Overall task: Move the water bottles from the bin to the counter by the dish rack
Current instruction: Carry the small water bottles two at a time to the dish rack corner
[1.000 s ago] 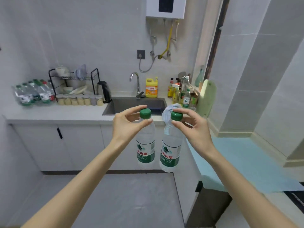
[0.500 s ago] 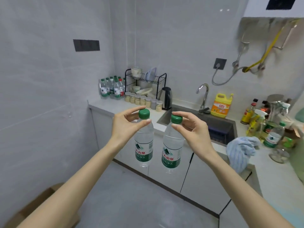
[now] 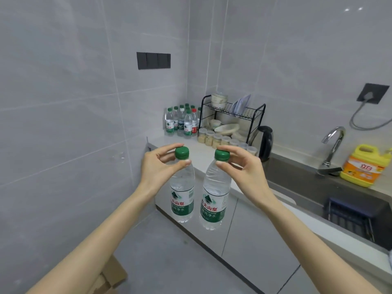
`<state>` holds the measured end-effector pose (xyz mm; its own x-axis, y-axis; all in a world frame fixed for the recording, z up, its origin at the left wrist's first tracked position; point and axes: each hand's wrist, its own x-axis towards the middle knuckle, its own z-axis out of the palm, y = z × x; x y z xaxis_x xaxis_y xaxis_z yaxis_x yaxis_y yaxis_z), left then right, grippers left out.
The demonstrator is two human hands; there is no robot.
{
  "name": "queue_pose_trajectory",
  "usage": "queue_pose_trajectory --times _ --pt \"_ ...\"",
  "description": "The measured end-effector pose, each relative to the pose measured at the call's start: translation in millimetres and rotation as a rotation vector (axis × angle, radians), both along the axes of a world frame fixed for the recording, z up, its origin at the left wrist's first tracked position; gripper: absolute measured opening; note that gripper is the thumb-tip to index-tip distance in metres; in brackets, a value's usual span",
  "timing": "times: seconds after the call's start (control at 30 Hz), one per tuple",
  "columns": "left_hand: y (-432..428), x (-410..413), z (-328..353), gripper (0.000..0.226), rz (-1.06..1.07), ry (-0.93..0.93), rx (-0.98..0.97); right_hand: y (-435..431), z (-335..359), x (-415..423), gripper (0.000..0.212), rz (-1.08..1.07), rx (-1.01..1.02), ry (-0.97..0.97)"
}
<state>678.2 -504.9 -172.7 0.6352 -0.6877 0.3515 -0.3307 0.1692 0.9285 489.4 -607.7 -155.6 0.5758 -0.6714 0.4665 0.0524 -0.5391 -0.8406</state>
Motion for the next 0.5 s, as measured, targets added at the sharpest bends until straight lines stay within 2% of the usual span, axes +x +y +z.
queue_pose_trajectory --times 0.27,0.5 --pt "-84.7 126.1 6.3 0.049 -0.029 -0.061 0.048 -85.0 3.0 127.4 0.035 0.029 0.000 -0.005" --pt "-154.3 205.1 2.1 0.049 0.002 -0.016 0.044 -157.8 0.0 213.9 0.037 0.041 0.025 -0.007"
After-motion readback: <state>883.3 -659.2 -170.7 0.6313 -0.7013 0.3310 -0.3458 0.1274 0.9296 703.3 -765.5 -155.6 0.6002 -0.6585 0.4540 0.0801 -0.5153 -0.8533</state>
